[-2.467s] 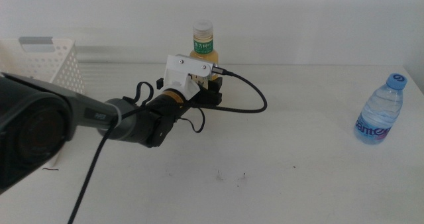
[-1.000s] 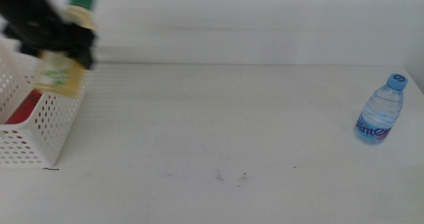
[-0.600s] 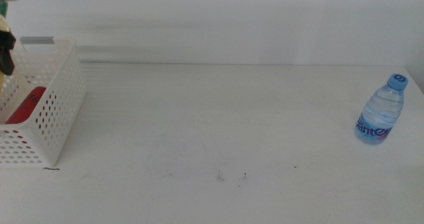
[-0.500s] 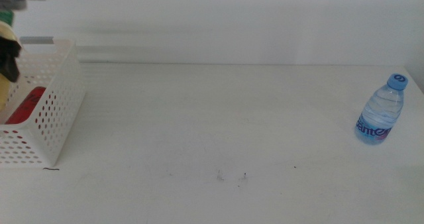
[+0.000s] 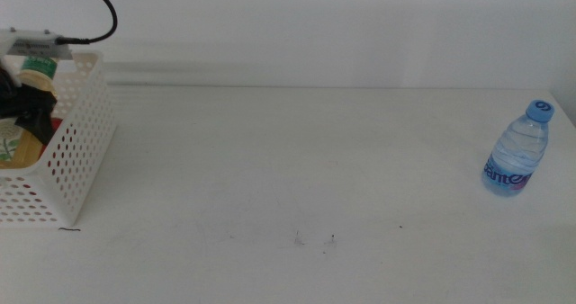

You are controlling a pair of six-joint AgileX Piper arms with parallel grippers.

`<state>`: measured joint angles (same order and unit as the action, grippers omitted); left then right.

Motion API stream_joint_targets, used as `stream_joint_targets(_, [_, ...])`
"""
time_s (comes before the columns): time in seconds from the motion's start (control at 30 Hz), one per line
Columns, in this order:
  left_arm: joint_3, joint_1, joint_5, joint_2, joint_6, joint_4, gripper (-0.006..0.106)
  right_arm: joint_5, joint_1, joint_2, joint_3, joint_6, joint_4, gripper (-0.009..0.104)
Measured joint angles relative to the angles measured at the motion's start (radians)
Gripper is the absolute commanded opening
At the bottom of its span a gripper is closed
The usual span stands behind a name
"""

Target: Use arms to grab the bottles and put them into the dustbin to the left of the table.

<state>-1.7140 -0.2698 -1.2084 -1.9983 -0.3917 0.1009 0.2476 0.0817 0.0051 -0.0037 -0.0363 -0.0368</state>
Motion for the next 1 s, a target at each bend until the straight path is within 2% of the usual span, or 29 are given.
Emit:
stream_joint_targets(0.1, [0.000,0.008,-0.010,-0.004,-0.012,-0.006,0.076,0.000,0.000,0.000,0.000,0.000,0.000,0.090])
stream_joint_targets(0.2, [0.000,0.022,-0.018,-0.004,0.000,-0.037,0.086,0.000,0.000,0.000,0.000,0.000,0.000,0.090])
stream_joint_targets(0.37, [-0.004,0.051,-0.014,0.030,0.036,-0.054,0.087,0.000,0.000,0.000,0.000,0.000,0.000,0.090])
stream_joint_targets(0.6, [0.045,0.109,0.046,0.160,0.080,-0.049,0.081,0.000,0.000,0.000,0.000,0.000,0.000,0.090])
stream_joint_targets(0.77, [0.262,0.242,0.280,0.377,0.070,0.047,0.081,0.000,0.000,0.000,0.000,0.000,0.000,0.090])
stream_joint_targets(1.0, [0.573,0.466,0.557,0.643,-0.100,0.272,0.082,0.000,0.000,0.000,0.000,0.000,0.000,0.090])
